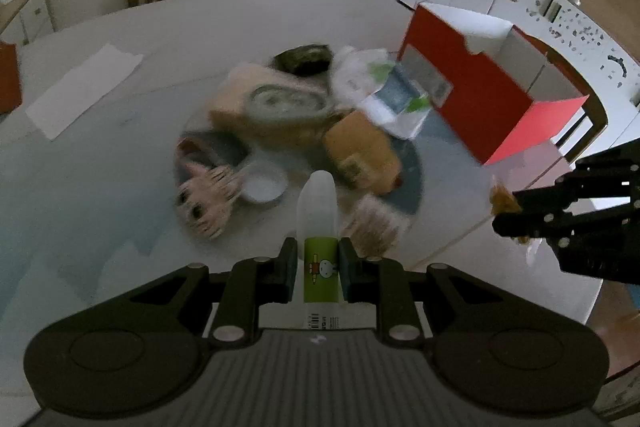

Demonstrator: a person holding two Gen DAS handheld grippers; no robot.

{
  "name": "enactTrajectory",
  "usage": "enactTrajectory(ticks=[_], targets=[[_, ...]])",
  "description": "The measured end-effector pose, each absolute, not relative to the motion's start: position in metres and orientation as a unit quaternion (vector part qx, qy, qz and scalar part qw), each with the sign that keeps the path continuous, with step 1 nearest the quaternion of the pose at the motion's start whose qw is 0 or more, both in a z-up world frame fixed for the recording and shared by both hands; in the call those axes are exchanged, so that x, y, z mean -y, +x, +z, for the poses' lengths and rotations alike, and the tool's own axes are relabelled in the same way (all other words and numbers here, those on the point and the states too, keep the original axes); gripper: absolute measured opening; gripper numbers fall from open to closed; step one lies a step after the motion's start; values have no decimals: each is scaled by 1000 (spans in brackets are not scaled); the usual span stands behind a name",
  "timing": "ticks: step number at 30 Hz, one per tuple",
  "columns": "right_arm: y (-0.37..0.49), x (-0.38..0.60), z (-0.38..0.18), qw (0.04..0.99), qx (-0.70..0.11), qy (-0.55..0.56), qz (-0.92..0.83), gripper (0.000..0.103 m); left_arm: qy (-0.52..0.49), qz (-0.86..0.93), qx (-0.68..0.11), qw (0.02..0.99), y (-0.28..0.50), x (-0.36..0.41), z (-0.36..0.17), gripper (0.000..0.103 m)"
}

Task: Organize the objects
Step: 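Carry the tube and snack bar in both grippers over the red shoebox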

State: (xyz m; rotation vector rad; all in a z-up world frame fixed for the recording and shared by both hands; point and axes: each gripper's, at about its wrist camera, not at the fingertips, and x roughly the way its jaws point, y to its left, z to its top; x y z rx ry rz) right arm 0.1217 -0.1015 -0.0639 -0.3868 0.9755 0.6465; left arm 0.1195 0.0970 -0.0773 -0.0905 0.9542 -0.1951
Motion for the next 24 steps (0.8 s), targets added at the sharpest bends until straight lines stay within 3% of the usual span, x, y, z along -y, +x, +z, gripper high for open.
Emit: enactTrajectory(ticks=[8,24], targets=[[167,156,-35,838,-415,-192,297,18,-62,-98,-444,889,158,-41,-47,20],[250,233,-26,871,-367,-189,266,18,-8,-121,-370,921,239,71,18,20]])
